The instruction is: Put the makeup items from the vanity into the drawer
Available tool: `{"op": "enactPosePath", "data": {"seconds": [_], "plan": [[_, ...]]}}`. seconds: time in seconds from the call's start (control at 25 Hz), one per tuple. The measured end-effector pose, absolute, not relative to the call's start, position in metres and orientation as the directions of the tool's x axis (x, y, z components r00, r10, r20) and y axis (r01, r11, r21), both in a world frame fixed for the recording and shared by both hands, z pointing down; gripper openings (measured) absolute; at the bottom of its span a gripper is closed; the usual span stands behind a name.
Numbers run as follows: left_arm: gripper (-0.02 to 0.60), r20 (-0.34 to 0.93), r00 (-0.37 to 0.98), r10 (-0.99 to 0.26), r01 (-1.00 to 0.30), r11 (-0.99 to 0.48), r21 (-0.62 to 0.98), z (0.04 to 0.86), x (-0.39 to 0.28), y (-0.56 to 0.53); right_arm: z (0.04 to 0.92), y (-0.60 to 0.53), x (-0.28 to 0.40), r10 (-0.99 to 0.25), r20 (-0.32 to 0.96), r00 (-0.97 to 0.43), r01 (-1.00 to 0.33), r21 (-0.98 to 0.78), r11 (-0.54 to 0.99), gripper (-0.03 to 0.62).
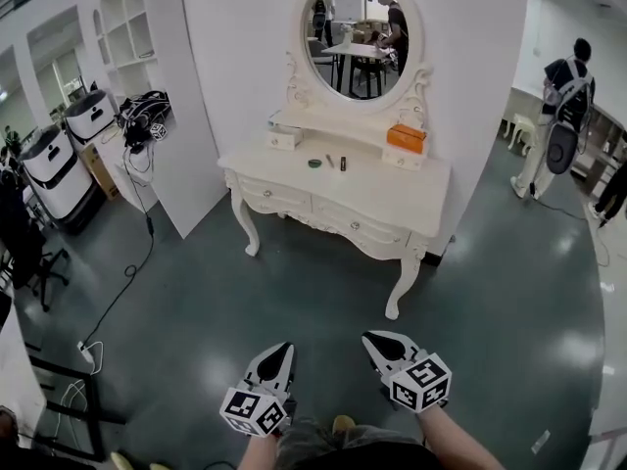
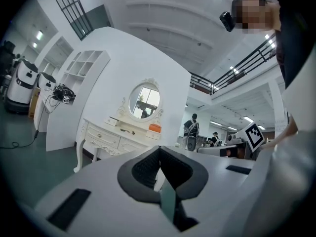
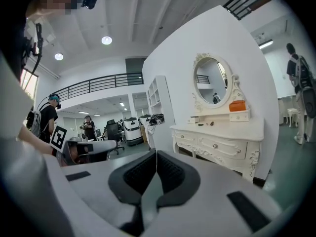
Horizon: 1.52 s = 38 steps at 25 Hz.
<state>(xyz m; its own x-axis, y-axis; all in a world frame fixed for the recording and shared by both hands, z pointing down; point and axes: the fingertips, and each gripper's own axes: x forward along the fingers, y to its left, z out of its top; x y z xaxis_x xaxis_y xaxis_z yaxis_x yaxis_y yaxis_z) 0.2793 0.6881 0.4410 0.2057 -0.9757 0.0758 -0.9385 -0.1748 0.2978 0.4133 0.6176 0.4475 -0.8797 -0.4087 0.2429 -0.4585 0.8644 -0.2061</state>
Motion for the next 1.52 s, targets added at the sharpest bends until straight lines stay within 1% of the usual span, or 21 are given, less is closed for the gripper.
{"op": "enactPosePath", "data": {"seconds": [0.32,0.48,0.8,1.04,1.28,1.52], "plan": [[0.014,0.106,0.207,-0.973,-0.934,-0.165,0.318,0.455,0.25,0.642,0.459,0.575,0.38,-0.399,0.254,-0.881,-0.457,-0.238,0.857,0.023],[0.014,0.116,0.236,-0.965,-0.932,-0.191,0.307,0.458,0.229,0.603,0.466,0.542,0.358,-0.42,0.263,-0.869,-0.483,-0.257,0.837,0.023],[0.014,0.117,0.311,-0.943,-0.915,-0.264,0.305,0.45,0.164,0.51,0.46,0.463,0.287,-0.469,0.269,-0.841,-0.533,-0.267,0.803,0.023],[0.014,0.132,0.369,-0.92,-0.898,-0.317,0.304,0.449,0.13,0.463,0.464,0.425,0.239,-0.474,0.293,-0.831,-0.549,-0.285,0.786,0.023],[0.014,0.14,0.389,-0.91,-0.889,-0.332,0.316,0.451,0.089,0.427,0.467,0.391,0.195,-0.472,0.313,-0.824,-0.557,-0.293,0.778,0.023],[0.014,0.145,0.403,-0.904,-0.886,-0.345,0.31,0.457,0.051,0.401,0.471,0.36,0.155,-0.483,0.304,-0.821,-0.563,-0.295,0.772,0.023]]}}
